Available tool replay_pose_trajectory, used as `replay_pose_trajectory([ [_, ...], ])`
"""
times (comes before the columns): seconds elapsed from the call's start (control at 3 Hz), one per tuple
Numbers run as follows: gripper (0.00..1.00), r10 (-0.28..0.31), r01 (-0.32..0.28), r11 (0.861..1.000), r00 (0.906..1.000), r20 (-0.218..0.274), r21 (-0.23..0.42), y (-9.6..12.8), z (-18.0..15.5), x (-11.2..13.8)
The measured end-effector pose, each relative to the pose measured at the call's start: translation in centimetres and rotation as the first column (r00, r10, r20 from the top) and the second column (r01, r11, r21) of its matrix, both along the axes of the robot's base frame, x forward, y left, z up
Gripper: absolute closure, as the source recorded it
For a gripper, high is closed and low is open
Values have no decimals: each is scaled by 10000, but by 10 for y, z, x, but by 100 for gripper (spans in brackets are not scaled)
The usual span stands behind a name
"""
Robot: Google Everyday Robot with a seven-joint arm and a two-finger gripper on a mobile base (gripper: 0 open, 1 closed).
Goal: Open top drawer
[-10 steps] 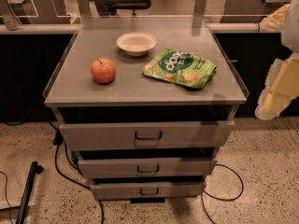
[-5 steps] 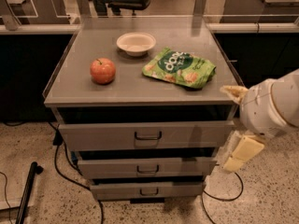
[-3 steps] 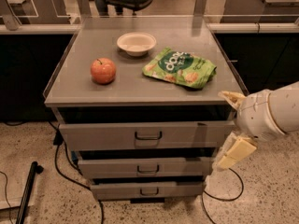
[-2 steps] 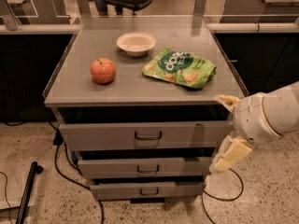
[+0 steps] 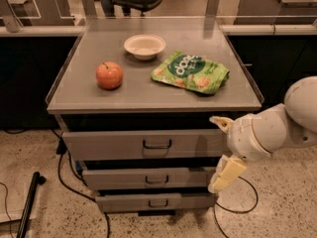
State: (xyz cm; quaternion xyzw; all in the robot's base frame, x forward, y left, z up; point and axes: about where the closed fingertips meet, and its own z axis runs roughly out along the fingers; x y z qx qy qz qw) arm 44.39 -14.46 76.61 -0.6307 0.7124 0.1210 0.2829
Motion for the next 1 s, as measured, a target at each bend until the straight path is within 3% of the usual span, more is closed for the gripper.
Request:
replay_pose_trajectory([
  [0.33,0,307,-300,9991,9992,-239,286,12,-26,12],
  [1.0,0,346,-359,9955,9993,171,882,14,-61,55],
])
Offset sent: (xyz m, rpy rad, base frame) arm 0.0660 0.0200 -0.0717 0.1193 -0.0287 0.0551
